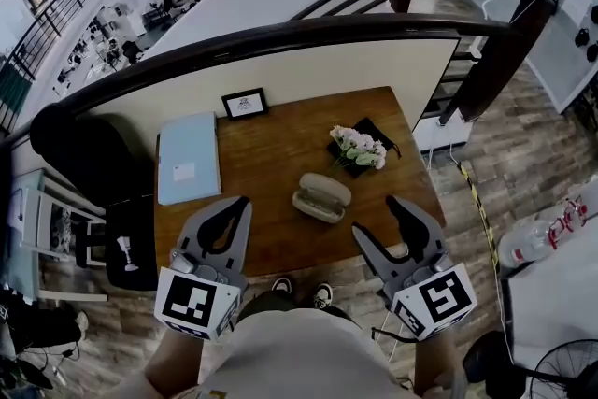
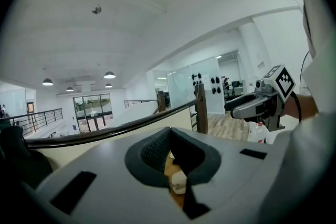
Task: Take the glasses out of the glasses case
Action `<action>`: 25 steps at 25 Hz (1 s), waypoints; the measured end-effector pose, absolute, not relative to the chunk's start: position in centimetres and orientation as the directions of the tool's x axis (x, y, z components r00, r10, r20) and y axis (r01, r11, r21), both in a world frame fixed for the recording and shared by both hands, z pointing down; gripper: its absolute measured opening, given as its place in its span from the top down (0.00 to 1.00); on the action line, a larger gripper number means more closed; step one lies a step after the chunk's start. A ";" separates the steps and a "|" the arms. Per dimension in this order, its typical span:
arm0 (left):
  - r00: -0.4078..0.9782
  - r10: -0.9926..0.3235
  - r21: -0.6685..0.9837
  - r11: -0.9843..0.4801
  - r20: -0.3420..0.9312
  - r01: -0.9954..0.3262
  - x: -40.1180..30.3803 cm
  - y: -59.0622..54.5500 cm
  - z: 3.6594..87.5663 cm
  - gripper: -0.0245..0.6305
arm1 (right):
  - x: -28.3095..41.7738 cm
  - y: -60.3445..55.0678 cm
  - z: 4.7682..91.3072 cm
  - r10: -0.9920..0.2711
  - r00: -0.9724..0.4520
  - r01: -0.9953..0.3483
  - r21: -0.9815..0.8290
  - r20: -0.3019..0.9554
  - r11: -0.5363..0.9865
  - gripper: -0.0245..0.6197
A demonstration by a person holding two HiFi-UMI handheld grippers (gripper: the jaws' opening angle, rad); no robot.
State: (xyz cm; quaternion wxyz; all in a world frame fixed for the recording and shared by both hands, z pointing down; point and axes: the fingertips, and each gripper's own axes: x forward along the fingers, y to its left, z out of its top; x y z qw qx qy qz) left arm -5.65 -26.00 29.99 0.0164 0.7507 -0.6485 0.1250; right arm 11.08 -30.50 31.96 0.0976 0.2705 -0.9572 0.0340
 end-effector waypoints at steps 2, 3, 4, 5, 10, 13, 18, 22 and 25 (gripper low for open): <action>0.137 -0.966 -0.130 -0.168 0.217 -0.977 -6.2 -26.5 30.3 0.96 | 10.1 -30.7 32.4 -0.505 -0.831 -0.517 0.009 0.232 0.856 0.55; 0.144 -0.964 -0.127 -0.175 0.223 -0.976 -6.5 -26.7 30.5 0.96 | 9.7 -30.7 32.6 -0.503 -0.829 -0.516 0.013 0.244 0.856 0.55; 0.153 -0.962 -0.123 -0.184 0.226 -0.975 -6.8 -26.9 30.6 0.96 | 9.3 -30.8 32.9 -0.503 -0.826 -0.517 0.012 0.254 0.856 0.55; 0.162 -0.960 -0.121 -0.193 0.227 -0.974 -7.0 -27.2 30.6 0.96 | 9.0 -30.9 33.1 -0.504 -0.823 -0.521 0.008 0.262 0.854 0.56; 0.200 -0.950 -0.100 -0.229 0.240 -0.968 -8.5 -28.6 31.4 0.96 | 7.7 -31.7 34.4 -0.525 -0.801 -0.554 -0.025 0.288 0.832 0.58; 0.220 -0.938 -0.087 -0.251 0.269 -0.964 -9.1 -29.5 32.9 0.96 | 7.1 -32.4 35.7 -0.527 -0.795 -0.568 -0.063 0.301 0.820 0.60; 0.262 -0.908 -0.051 -0.294 0.327 -0.954 -9.3 -31.2 35.9 0.96 | 6.0 -33.8 39.7 -0.526 -0.740 -0.567 0.031 0.419 0.823 0.61; 0.285 -0.880 -0.016 -0.314 0.380 -0.949 -9.2 -33.2 39.0 0.96 | 4.7 -35.4 43.5 -0.481 -0.729 -0.548 0.006 0.487 0.837 0.62; 0.292 -0.859 -0.009 -0.326 0.421 -0.945 -9.2 -34.7 41.8 0.96 | 3.7 -36.6 47.4 -0.429 -0.716 -0.529 -0.028 0.551 0.848 0.64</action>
